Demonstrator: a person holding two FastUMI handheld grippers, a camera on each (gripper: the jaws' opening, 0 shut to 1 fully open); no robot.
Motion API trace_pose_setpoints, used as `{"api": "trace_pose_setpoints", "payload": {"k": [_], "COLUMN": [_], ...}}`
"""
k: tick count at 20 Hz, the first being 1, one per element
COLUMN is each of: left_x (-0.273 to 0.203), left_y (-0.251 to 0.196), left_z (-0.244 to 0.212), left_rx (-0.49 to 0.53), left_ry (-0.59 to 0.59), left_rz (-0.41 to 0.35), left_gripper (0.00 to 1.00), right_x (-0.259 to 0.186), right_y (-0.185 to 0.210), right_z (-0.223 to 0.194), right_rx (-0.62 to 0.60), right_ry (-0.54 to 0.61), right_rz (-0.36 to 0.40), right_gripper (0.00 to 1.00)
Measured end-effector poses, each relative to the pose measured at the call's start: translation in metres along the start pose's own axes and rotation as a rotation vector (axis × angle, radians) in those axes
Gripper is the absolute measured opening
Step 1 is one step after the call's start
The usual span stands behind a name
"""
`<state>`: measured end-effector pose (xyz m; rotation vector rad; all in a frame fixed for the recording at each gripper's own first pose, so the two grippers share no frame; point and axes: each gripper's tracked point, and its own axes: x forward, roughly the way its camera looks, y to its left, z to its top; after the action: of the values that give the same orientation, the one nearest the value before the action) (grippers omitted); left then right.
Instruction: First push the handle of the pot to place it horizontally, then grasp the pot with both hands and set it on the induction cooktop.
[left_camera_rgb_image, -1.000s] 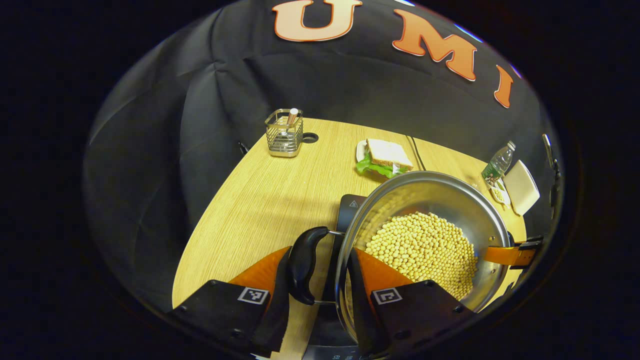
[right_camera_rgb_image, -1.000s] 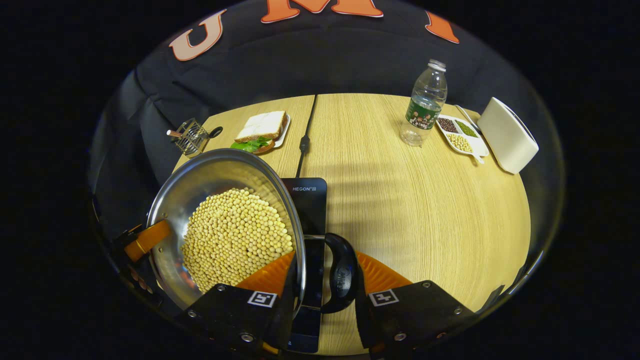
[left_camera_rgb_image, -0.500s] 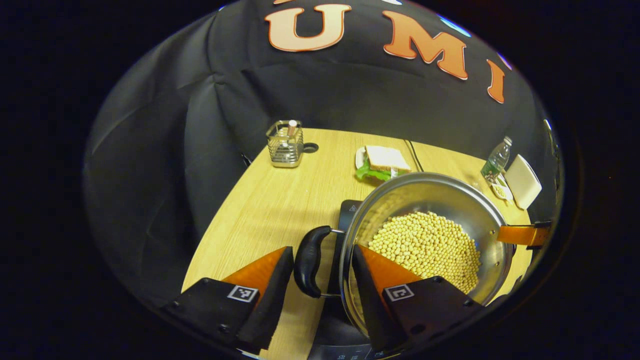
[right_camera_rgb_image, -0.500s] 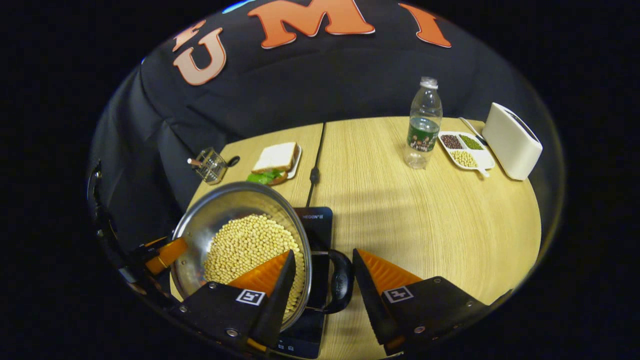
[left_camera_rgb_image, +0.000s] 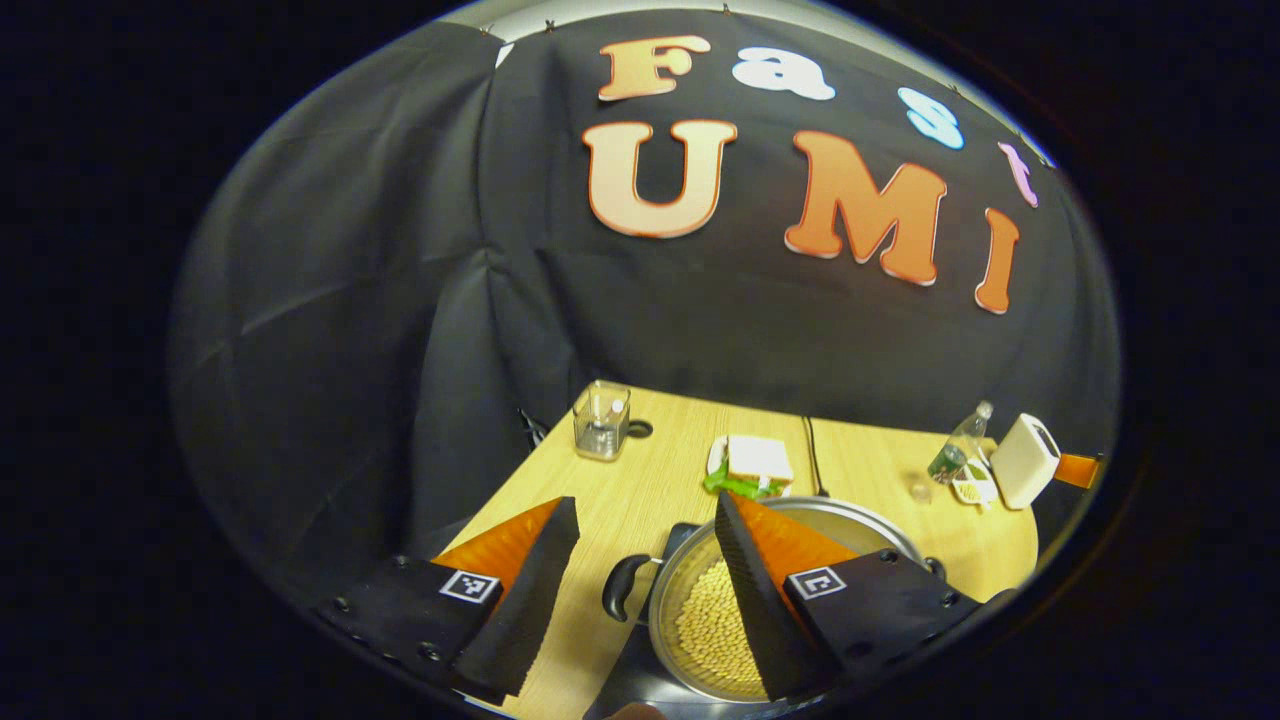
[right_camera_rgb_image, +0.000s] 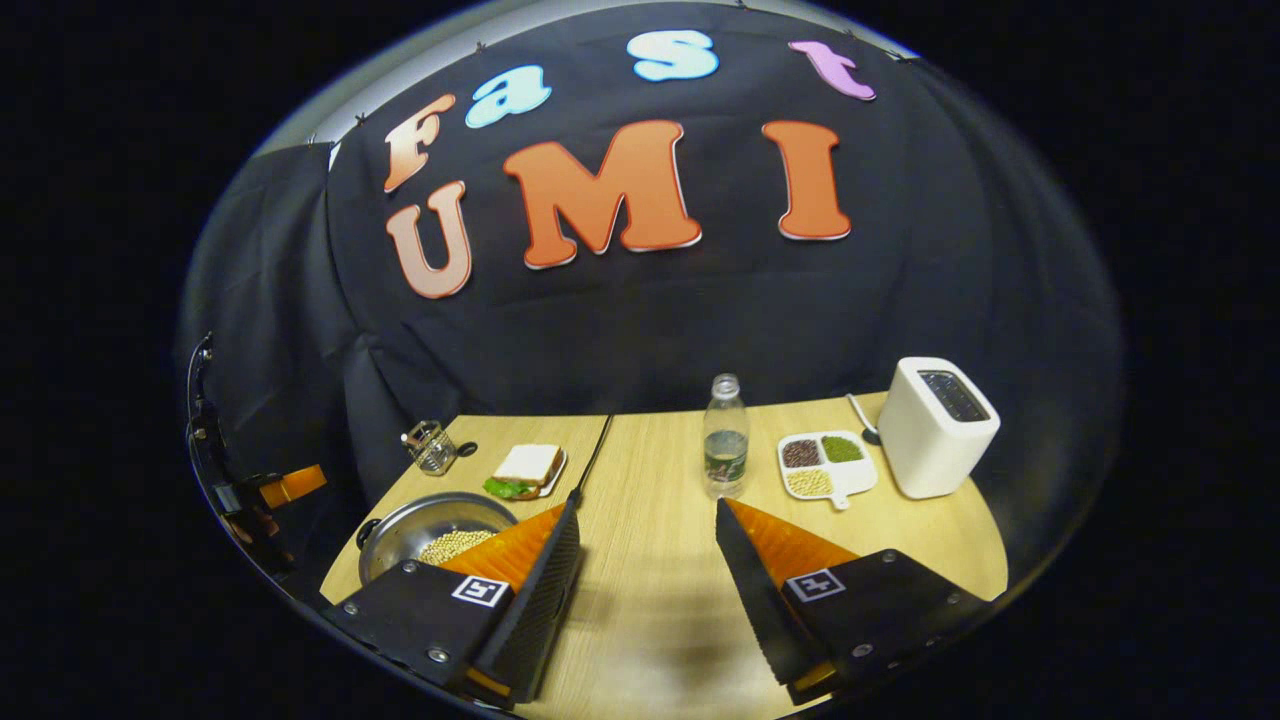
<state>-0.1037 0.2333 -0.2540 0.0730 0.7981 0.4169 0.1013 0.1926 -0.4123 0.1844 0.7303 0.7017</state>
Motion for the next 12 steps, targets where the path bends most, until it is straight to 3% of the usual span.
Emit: {"api": "trace_pose_setpoints", "payload": {"k": [6,12], "left_x": [-0.076,-0.149], "left_y": [-0.043,-0.087], "left_z": [0.142,0.245], "left_rx": [-0.018,-0.052], "left_ry": [-0.33,-0.59], "left_rz": [-0.072,-0.133], "left_gripper": [0.89,0.97], "right_x": [-0.099,-0.189], "right_y": [-0.08,-0.143], "right_z": [0.117,0.198], "right_rx": [-0.115,-0.223], "right_ry": [-0.301,-0.455], "right_rz": [-0.071,-0.199], "right_gripper": [0.93,0.93]}}
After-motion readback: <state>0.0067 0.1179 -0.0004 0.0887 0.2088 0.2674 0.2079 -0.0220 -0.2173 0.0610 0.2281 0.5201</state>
